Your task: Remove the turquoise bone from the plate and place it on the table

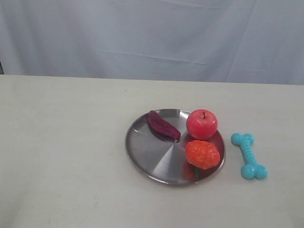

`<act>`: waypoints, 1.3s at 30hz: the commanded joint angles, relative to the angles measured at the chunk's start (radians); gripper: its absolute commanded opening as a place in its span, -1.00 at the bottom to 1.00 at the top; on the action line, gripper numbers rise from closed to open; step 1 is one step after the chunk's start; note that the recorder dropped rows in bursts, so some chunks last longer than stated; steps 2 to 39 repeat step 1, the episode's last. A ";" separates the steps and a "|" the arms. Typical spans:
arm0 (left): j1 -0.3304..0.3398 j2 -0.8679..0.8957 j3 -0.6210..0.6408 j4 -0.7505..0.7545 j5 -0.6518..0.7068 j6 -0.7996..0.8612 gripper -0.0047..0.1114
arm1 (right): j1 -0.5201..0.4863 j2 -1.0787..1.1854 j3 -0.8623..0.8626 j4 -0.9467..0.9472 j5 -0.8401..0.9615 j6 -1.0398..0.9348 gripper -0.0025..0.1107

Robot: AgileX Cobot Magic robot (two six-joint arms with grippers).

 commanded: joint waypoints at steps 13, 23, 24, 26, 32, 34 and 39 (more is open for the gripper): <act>-0.003 -0.001 0.003 0.000 -0.001 -0.002 -0.92 | -0.006 -0.006 0.004 0.000 -0.002 0.005 -0.96; -0.003 -0.001 0.003 0.000 -0.001 -0.002 -0.92 | -0.006 -0.006 0.004 0.000 -0.002 0.005 -0.96; -0.003 -0.001 0.003 0.000 -0.001 -0.002 -0.92 | -0.006 -0.006 0.004 0.000 -0.002 0.005 -0.96; -0.003 -0.001 0.003 0.000 -0.001 -0.002 -0.92 | -0.006 -0.006 0.004 0.000 -0.002 0.005 -0.96; -0.003 -0.001 0.003 0.000 -0.001 -0.002 -0.92 | -0.006 -0.006 0.004 0.000 -0.002 0.005 -0.96; -0.003 -0.001 0.003 0.000 -0.001 -0.002 -0.92 | -0.006 -0.006 0.004 0.000 -0.002 0.005 -0.96; -0.003 -0.001 0.003 0.000 -0.001 -0.002 -0.92 | -0.006 -0.006 0.004 0.000 -0.002 0.005 -0.96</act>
